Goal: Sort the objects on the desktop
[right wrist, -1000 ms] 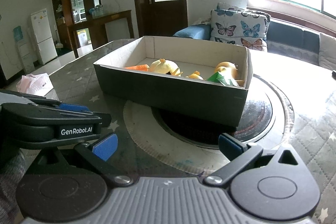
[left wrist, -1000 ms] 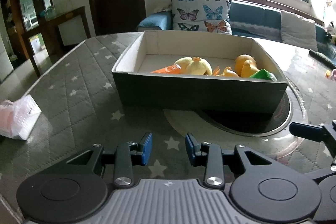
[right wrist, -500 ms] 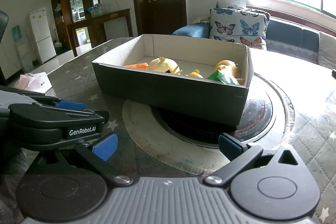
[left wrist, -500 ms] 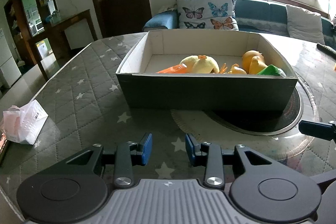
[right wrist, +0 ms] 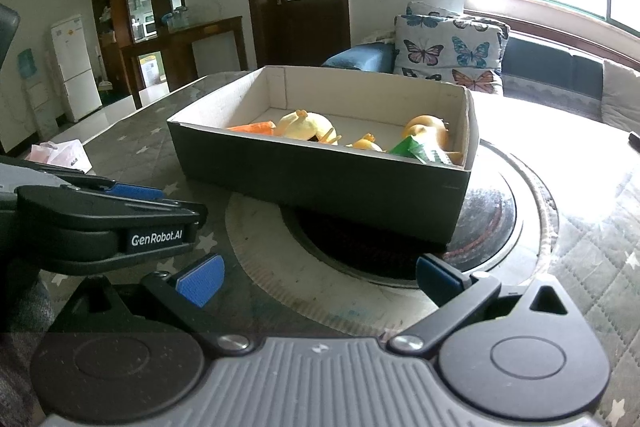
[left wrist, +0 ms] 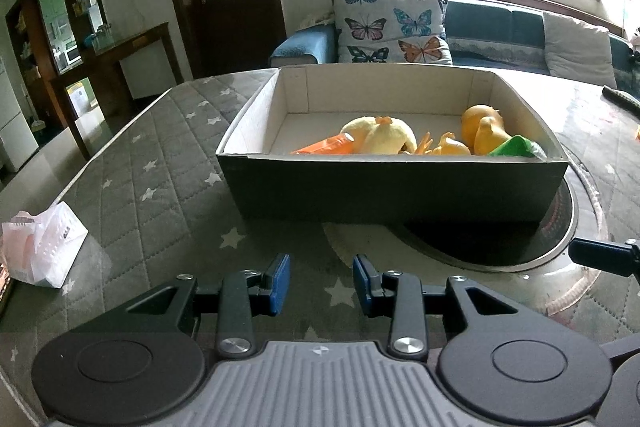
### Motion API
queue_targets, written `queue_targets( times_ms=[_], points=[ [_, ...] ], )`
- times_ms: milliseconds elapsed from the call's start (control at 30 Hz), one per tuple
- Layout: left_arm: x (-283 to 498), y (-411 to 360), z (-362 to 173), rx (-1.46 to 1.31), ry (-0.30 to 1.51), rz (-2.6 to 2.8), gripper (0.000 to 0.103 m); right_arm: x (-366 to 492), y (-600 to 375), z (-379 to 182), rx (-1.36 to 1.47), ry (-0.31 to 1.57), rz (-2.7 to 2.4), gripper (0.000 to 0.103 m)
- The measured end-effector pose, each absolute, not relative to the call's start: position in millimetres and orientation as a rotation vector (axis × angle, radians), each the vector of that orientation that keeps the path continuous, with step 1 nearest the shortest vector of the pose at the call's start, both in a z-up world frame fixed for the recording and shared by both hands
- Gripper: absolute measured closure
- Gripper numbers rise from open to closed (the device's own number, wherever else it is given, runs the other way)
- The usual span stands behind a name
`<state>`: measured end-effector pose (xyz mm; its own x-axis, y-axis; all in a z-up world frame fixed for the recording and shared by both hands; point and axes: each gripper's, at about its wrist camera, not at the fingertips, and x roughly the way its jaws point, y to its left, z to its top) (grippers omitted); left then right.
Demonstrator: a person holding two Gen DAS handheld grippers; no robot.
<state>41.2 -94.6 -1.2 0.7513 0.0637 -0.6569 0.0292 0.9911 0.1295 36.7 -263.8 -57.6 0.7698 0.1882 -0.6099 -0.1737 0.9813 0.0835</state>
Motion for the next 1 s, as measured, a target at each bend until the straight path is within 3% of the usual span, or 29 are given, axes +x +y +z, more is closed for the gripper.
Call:
queue_targets(
  times_ms=[1000],
  points=[
    [59,-94,3,0.133,0.7,0.011,0.066,54,-264,-52,0.007,0.657,0.177,0.0]
  ],
)
